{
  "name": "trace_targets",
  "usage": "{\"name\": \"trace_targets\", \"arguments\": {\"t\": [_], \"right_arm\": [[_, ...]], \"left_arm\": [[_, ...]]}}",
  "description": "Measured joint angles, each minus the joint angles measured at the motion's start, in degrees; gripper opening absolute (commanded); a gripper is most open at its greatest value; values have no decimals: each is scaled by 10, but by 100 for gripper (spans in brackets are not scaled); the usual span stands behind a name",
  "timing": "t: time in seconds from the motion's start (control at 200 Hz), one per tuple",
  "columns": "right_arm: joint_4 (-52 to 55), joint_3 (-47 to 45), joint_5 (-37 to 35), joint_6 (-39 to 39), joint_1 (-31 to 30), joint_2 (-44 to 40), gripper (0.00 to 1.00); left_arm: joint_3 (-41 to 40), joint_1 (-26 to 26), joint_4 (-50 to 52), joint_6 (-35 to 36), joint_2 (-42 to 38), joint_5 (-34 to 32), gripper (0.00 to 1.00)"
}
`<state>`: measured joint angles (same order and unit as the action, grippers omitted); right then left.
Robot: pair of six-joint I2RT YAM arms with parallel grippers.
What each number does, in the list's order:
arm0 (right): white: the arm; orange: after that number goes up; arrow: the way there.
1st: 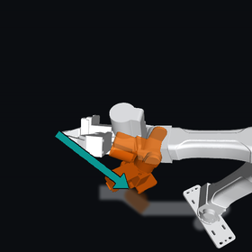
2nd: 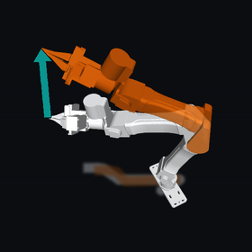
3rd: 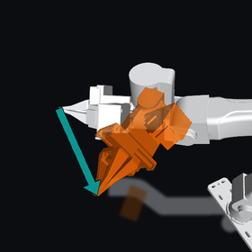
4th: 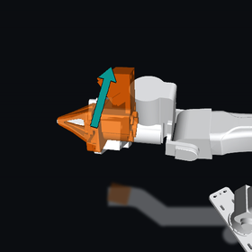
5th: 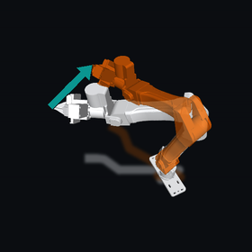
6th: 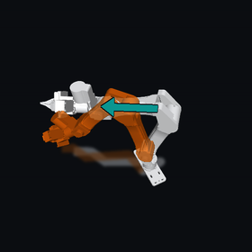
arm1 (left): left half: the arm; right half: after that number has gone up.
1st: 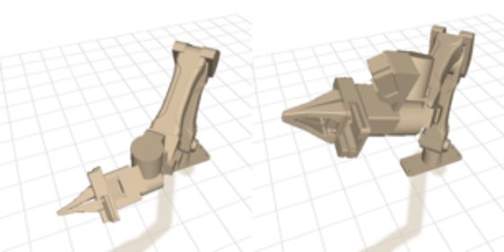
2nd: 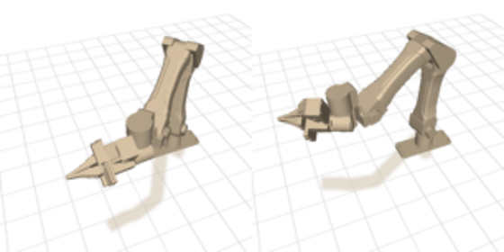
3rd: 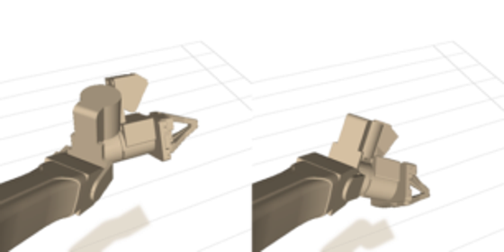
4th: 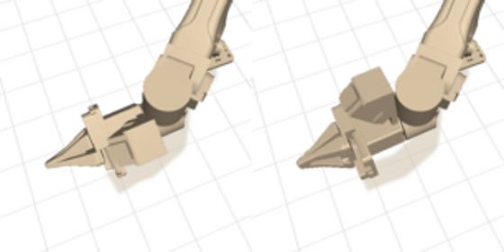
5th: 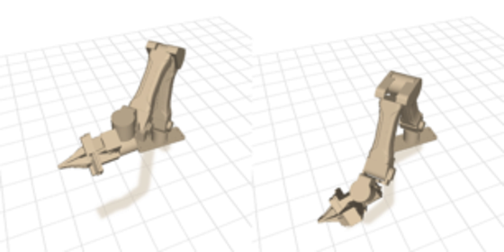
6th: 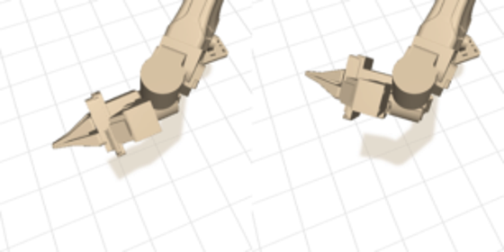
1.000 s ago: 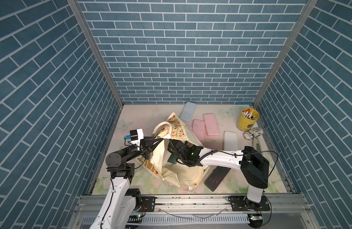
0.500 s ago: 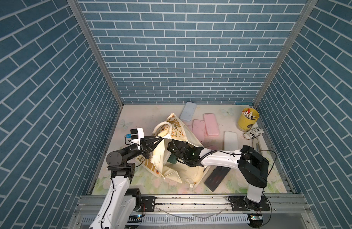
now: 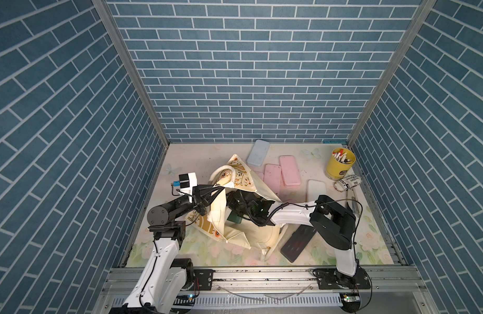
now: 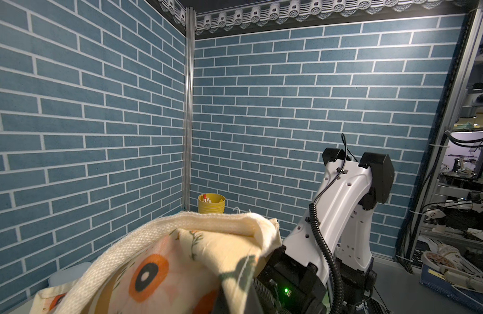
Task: Take out the pencil case from the canvas bag
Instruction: Pick up the pencil case from the canvas bag.
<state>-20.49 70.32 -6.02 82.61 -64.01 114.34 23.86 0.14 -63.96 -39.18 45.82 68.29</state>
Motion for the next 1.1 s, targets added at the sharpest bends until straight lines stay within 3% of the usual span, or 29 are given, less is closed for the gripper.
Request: {"name": "trace_targets", "arguments": {"t": [0.2,0.59,0.936,1.101], "right_arm": [[-10,0,9,-27,2,0,52],[20,1,-9,-64,2,-5,31],[73,-9,-95,-132,-15,-75,23],[87,-20,-136,-160,-30,-109,21]], "left_arm": [[0,0,-26,-12,1,4,0],[0,0,-20,-6,-4,4,0],[1,2,138,116,-99,-36,0],[3,2,169,146,-110,-51,0]]}}
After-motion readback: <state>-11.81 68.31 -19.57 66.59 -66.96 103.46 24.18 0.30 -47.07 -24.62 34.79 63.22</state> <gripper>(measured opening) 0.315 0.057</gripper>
